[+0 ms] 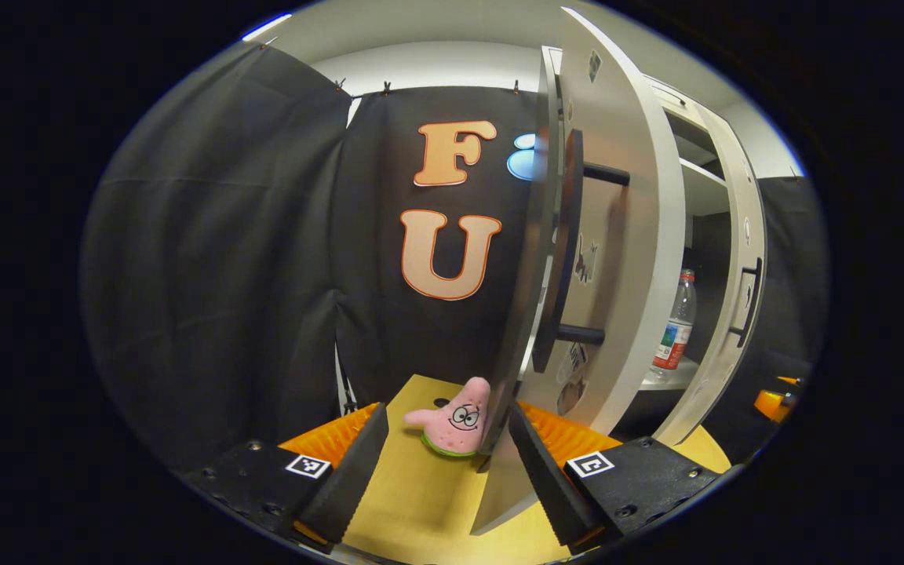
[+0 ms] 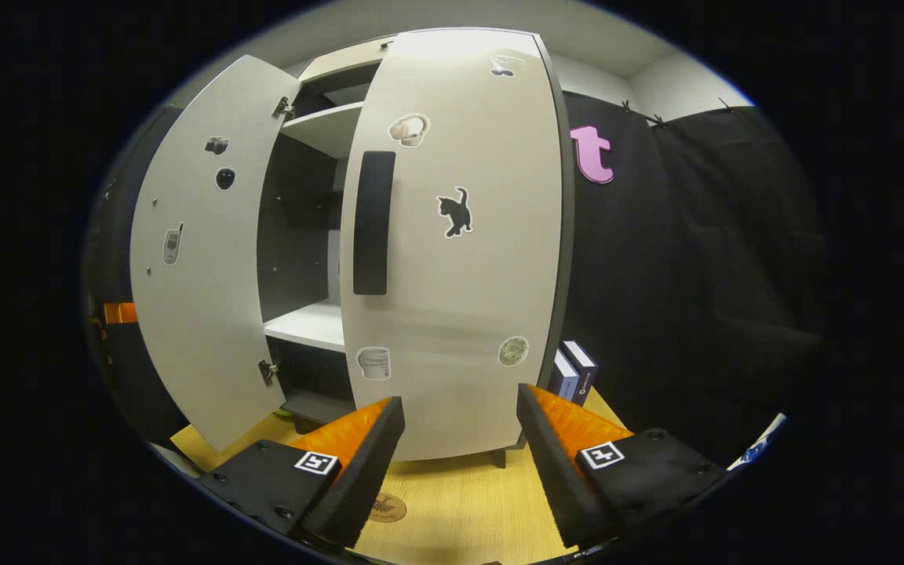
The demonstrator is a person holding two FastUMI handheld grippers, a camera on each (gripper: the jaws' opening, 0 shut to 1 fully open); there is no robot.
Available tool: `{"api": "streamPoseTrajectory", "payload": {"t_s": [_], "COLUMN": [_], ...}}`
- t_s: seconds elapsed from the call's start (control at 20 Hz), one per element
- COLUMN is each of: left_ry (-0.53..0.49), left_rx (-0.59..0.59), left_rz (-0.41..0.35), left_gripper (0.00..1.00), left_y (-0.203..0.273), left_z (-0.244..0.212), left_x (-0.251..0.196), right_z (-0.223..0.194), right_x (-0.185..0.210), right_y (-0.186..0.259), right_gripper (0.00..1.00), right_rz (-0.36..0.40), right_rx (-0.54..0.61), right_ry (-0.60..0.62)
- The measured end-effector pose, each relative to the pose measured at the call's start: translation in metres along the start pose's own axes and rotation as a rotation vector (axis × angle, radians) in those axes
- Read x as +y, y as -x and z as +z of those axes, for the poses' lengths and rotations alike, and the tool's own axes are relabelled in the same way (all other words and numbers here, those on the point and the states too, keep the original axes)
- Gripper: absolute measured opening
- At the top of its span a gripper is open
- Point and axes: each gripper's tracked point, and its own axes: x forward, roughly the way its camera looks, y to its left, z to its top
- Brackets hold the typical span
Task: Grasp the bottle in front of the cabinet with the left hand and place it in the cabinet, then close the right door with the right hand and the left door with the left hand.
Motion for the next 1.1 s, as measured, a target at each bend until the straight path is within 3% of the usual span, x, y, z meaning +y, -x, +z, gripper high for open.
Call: {"api": "streamPoseTrajectory", "payload": {"t_s": [0.25,0.35,0.65,1.1], "left_ry": [-0.080,-0.073,-0.035,-0.034], "left_rx": [-0.016,-0.017,-0.010,-0.029], "left_rz": [-0.034,-0.077,-0.253,-0.358], "left_gripper": [0.94,0.90,0.93,0.90], "left_y": [0.001,-0.001,-0.011,-0.032], "left_z": [0.005,0.002,-0.007,-0.008], "left_x": [-0.020,-0.037,-0.109,-0.165], "right_z": [0.012,0.019,0.026,0.027], "right_x": [-0.007,-0.009,-0.020,-0.033], "right_y": [0.005,0.005,0.005,0.014], "right_gripper": [0.96,0.96,0.96,0.96], "right_rz": [-0.031,-0.041,-0.071,-0.124], "right_rx": [-0.042,-0.071,-0.106,-0.119], "right_ry": [-0.012,-0.009,0.028,0.028]}}
